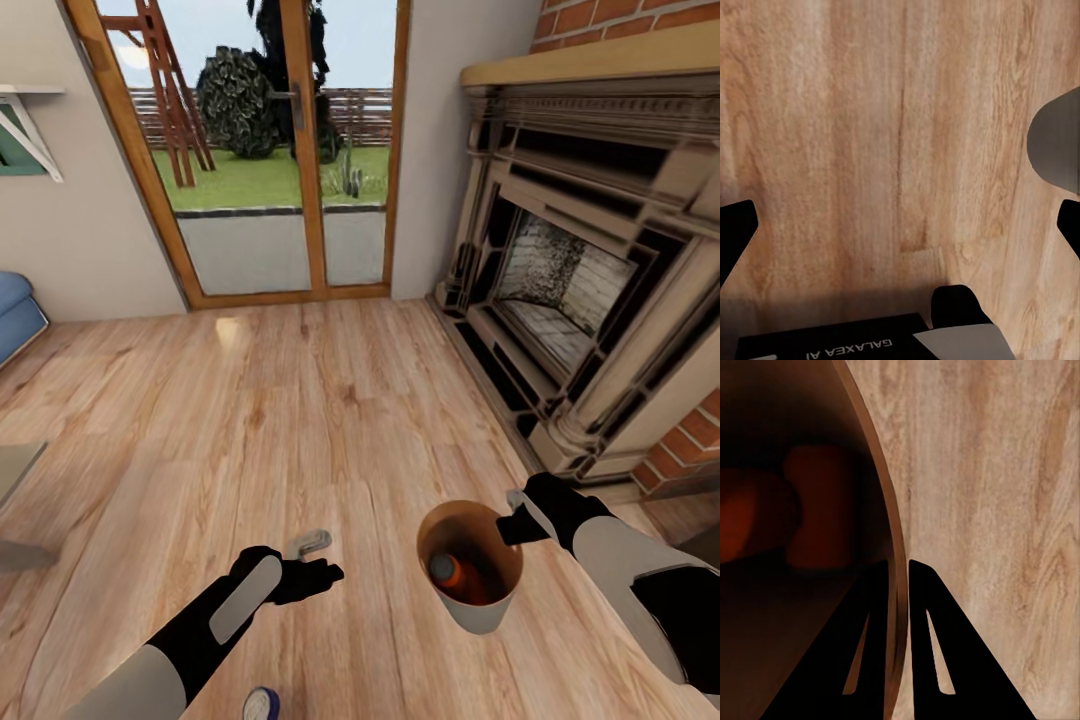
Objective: Put the three can of soda from the living room inside the tash can in the kitchen.
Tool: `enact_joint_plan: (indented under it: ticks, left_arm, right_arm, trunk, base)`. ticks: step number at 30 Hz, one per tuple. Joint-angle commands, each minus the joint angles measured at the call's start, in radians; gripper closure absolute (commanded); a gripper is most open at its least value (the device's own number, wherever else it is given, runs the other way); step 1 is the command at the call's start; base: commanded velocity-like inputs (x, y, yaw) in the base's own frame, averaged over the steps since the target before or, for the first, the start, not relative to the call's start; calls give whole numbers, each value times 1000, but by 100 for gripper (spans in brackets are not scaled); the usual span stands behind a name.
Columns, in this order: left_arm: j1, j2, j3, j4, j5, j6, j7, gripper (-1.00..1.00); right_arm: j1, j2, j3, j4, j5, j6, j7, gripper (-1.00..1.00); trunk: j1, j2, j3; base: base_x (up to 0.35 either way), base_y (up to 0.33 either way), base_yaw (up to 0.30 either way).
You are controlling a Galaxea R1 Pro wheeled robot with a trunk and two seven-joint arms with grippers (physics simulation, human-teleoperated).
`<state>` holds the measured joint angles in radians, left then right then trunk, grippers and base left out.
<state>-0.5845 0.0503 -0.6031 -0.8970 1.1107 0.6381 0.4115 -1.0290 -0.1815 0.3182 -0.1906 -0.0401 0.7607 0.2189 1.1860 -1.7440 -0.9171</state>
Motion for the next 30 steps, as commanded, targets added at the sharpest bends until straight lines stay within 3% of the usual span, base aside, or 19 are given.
enact_joint_plan:
  ticks: [1, 25, 30]
  left_arm:
    - [0, -1, 0, 0, 0, 0, 0, -100]
    - [0, -6, -1, 7, 0, -1, 9, -100]
    - [0, -6, 1, 18, 3, 4, 106, -100]
  right_arm:
    - [0, 0, -1, 0, -4, 1, 6, 100]
    - [2, -1, -1, 2, 0, 1, 5, 100]
    - [4, -1, -3, 4, -5, 2, 13, 100]
  trunk:
    - [0, 0, 0]
    - [0, 0, 0]
    - [0, 0, 0]
  base:
    - [54, 20, 0]
    - [-45, 6, 0]
    - [0, 0, 0]
